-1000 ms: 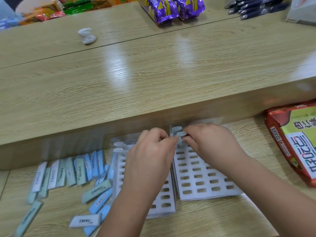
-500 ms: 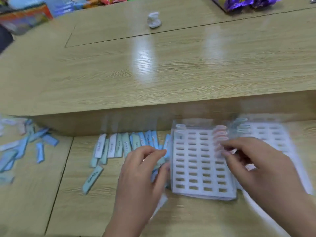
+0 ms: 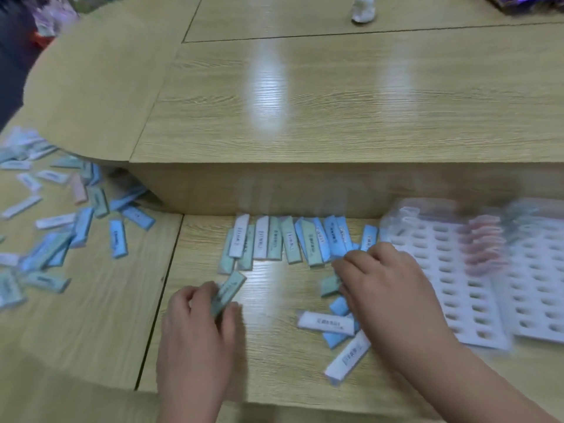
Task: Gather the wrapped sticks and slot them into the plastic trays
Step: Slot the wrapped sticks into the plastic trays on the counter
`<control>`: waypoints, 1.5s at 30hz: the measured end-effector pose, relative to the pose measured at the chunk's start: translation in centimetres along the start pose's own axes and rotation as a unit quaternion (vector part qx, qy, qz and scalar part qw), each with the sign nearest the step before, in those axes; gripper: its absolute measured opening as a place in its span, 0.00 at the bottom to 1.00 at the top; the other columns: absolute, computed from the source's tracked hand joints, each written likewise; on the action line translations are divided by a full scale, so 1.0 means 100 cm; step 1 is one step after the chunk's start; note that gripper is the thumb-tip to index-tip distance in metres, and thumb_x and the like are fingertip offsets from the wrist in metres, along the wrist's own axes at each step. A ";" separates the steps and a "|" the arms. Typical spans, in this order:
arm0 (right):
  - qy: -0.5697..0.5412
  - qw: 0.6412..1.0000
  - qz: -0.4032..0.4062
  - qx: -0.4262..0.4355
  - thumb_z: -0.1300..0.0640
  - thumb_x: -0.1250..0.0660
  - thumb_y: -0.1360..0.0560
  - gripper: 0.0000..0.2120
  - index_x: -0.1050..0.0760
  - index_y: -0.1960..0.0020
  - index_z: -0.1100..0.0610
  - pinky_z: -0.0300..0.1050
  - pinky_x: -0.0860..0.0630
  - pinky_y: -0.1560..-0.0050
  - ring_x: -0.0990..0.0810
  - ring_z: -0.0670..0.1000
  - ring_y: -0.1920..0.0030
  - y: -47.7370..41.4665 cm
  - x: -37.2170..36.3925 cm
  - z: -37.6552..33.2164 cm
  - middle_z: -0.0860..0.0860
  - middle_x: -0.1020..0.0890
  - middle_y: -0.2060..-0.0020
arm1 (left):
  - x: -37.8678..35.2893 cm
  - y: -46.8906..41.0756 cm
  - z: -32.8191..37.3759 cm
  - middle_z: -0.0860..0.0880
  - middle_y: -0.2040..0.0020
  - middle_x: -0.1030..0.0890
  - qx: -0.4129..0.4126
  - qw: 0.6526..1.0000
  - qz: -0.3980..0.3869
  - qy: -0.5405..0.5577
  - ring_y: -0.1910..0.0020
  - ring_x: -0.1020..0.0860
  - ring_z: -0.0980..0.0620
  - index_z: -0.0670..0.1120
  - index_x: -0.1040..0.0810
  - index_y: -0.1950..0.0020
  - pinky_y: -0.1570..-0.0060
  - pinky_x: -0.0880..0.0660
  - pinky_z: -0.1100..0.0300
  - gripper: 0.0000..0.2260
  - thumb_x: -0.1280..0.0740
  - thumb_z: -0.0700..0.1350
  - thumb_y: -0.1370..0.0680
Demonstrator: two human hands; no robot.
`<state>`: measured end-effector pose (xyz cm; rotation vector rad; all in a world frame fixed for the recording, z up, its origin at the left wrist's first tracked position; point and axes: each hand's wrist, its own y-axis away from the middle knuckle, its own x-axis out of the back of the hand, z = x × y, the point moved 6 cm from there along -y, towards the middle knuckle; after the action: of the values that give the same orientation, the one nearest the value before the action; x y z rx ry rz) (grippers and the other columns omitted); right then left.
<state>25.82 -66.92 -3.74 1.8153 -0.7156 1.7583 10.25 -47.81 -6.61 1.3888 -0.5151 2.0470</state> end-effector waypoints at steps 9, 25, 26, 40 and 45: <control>0.030 0.999 -0.038 -0.014 0.55 0.23 0.36 0.08 0.20 0.61 0.47 0.45 0.41 0.60 0.26 0.52 0.59 -0.016 0.002 -0.005 0.44 0.23 0.66 | 0.003 -0.018 0.000 0.55 0.54 0.24 0.025 0.996 -0.027 0.083 0.58 0.24 0.57 0.52 0.20 0.49 0.62 0.31 0.58 0.06 0.28 0.45 0.25; -0.505 0.814 0.182 -0.222 0.53 0.24 0.33 0.09 0.21 0.56 0.44 0.29 0.26 0.65 0.17 0.45 0.60 0.083 0.051 0.128 0.42 0.17 0.62 | 0.004 0.004 0.185 0.58 0.55 0.20 -0.147 0.928 -0.157 0.305 0.62 0.20 0.55 0.61 0.25 0.52 0.64 0.25 0.60 0.02 0.36 0.57 0.23; -0.501 0.810 0.191 -0.237 0.53 0.24 0.33 0.09 0.21 0.56 0.44 0.29 0.25 0.65 0.17 0.44 0.60 0.092 0.052 0.141 0.42 0.16 0.61 | 0.001 0.007 0.200 0.56 0.58 0.19 -0.159 0.924 -0.162 0.307 0.64 0.20 0.54 0.61 0.25 0.53 0.66 0.24 0.56 0.02 0.36 0.57 0.23; -0.507 0.800 0.205 -0.248 0.56 0.25 0.28 0.07 0.21 0.55 0.46 0.27 0.26 0.64 0.17 0.39 0.60 0.103 0.024 0.250 0.38 0.17 0.60 | -0.056 0.039 0.312 0.65 0.51 0.20 -0.165 0.922 -0.167 0.307 0.56 0.19 0.62 0.62 0.27 0.48 0.57 0.21 0.63 0.16 0.25 0.45 0.25; -0.507 0.818 0.169 -0.215 0.53 0.27 0.27 0.05 0.20 0.53 0.46 0.36 0.21 0.59 0.17 0.40 0.59 0.085 0.009 0.254 0.38 0.16 0.59 | -0.063 0.049 0.328 0.61 0.58 0.20 -0.227 0.936 -0.130 0.235 0.58 0.21 0.63 0.58 0.25 0.53 0.60 0.25 0.66 0.11 0.28 0.42 0.25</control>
<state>38.60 -90.47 -3.70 2.2793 -1.7542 0.5211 31.34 -73.38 -0.02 0.6288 -0.5153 1.8070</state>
